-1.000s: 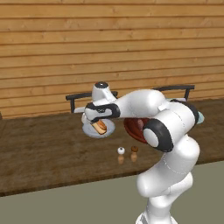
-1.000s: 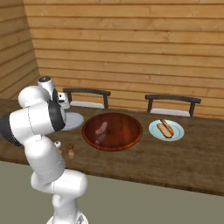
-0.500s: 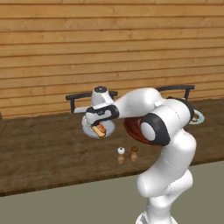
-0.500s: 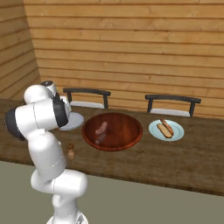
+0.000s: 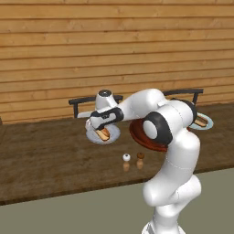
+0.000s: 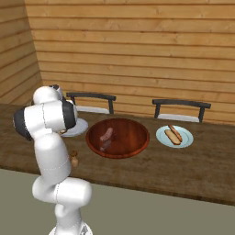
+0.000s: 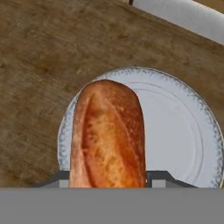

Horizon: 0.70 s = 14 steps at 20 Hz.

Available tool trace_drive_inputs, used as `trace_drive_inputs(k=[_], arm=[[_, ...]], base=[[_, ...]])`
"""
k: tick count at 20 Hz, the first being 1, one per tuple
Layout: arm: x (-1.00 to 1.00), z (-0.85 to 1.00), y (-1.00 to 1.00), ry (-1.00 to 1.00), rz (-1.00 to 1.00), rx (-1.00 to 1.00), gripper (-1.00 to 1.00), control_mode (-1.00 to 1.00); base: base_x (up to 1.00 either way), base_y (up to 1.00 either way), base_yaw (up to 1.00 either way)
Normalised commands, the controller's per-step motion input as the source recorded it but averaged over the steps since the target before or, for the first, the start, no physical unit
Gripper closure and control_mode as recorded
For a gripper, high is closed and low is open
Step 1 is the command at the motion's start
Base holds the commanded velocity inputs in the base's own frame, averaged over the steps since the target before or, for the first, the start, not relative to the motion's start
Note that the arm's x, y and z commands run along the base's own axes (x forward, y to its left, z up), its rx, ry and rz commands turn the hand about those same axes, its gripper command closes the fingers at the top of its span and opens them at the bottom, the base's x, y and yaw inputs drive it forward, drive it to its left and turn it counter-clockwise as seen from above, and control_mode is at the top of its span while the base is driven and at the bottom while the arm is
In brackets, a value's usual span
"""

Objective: Place one bun and one sausage from the bowl on each plate.

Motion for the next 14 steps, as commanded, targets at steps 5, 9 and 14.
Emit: trace_drive_inputs(k=[5,9,14], arm=[[0.06,-0.31,0.00,0.00,0.00,0.00,1.00,-1.00],[0.36,-0.03,0.06,0.00,0.00,0.00,1.00,-1.00],[0.37,0.00,0.10,0.00,0.00,0.00,1.00,-1.00]], base=[[0.00,0.00,0.00],[0.00,0.00,0.00],[0.00,0.00,0.00]])
